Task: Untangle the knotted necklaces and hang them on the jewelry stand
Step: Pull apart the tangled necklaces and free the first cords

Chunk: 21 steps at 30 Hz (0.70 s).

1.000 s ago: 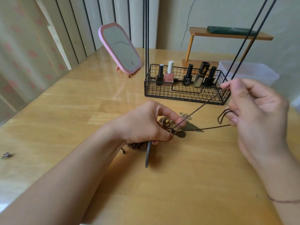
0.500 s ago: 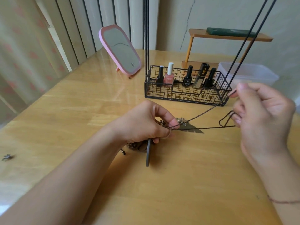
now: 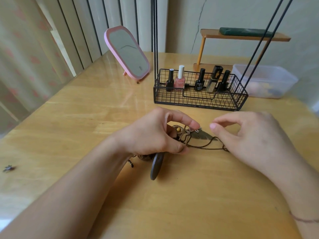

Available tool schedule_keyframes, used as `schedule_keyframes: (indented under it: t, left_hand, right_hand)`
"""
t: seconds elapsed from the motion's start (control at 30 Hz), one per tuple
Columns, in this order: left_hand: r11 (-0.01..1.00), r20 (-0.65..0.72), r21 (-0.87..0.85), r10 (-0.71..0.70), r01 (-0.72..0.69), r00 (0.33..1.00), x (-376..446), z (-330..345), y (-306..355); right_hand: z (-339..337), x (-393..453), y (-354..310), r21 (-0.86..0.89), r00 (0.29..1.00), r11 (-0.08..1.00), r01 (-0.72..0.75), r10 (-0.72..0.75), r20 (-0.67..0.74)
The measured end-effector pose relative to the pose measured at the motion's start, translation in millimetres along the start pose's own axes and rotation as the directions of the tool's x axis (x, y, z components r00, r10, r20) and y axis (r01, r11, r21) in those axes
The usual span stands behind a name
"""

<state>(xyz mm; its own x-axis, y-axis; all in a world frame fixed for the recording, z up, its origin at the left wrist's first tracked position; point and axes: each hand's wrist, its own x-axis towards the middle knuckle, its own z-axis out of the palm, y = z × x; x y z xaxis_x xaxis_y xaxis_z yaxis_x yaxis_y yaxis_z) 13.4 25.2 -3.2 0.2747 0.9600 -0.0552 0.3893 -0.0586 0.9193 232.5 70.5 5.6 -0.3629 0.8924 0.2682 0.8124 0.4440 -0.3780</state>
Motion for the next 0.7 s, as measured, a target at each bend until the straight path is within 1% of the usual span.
schedule_keyframes:
  t: [0.1, 0.13, 0.2, 0.23, 0.27, 0.33, 0.37, 0.43, 0.5, 0.53, 0.63, 0.7]
  left_hand:
    - [1.000, -0.004, -0.015, 0.027, -0.027, 1.000, 1, 1, -2]
    - [0.999, -0.005, -0.017, 0.044, -0.044, 0.999, 1, 2, -1]
    - [0.997, -0.010, -0.020, 0.079, -0.080, 0.997, 2, 4, -1]
    - [0.996, -0.017, -0.023, 0.090, -0.091, 0.996, 2, 5, 0]
    - [0.995, -0.023, -0.025, 0.095, -0.095, 0.995, 2, 5, 0]
    - [0.994, -0.024, -0.036, 0.104, -0.105, 0.994, 2, 6, -1]
    - [0.993, -0.019, -0.046, 0.110, -0.110, 0.994, 3, 6, -1]
    - [0.990, -0.011, -0.059, 0.128, -0.128, 0.992, 4, 7, -2]
    - [0.988, -0.002, -0.057, 0.145, -0.145, 0.989, 3, 7, -3]
    - [0.987, 0.002, -0.063, 0.151, -0.151, 0.989, 3, 7, -3]
    - [0.983, 0.011, -0.082, 0.164, -0.163, 0.986, 3, 6, -4]
    - [0.982, -0.006, -0.087, 0.166, -0.166, 0.986, 3, 6, -4]
  right_hand:
    - [4, -9, -9, -0.079, 0.992, 0.991, 0.107, -0.112, -0.050]
    - [6, -10, -11, -0.053, 0.990, 0.990, 0.130, -0.133, -0.053]
    - [7, -11, -11, 0.066, 0.991, 0.990, 0.123, -0.119, -0.056]
    - [8, -10, -10, 0.089, 0.993, 0.990, 0.113, -0.108, -0.051]
    - [9, -9, -8, 0.060, 0.992, 0.991, 0.121, -0.119, -0.033]
    - [16, -6, -3, -0.003, 0.984, 0.986, 0.169, -0.168, 0.053]
    - [21, -5, 0, 0.030, 0.975, 0.981, 0.191, -0.193, 0.113]
    - [32, -3, 0, 0.159, 0.938, 0.963, 0.218, -0.252, 0.238]
    - [41, -3, -3, 0.265, 0.915, 0.949, 0.174, -0.255, 0.312]
    - [45, -2, -4, 0.301, 0.919, 0.944, 0.136, -0.234, 0.316]
    - [50, 1, -7, 0.358, 0.938, 0.933, 0.030, -0.150, 0.311]
    - [48, 4, -6, 0.340, 0.955, 0.939, 0.048, -0.143, 0.259]
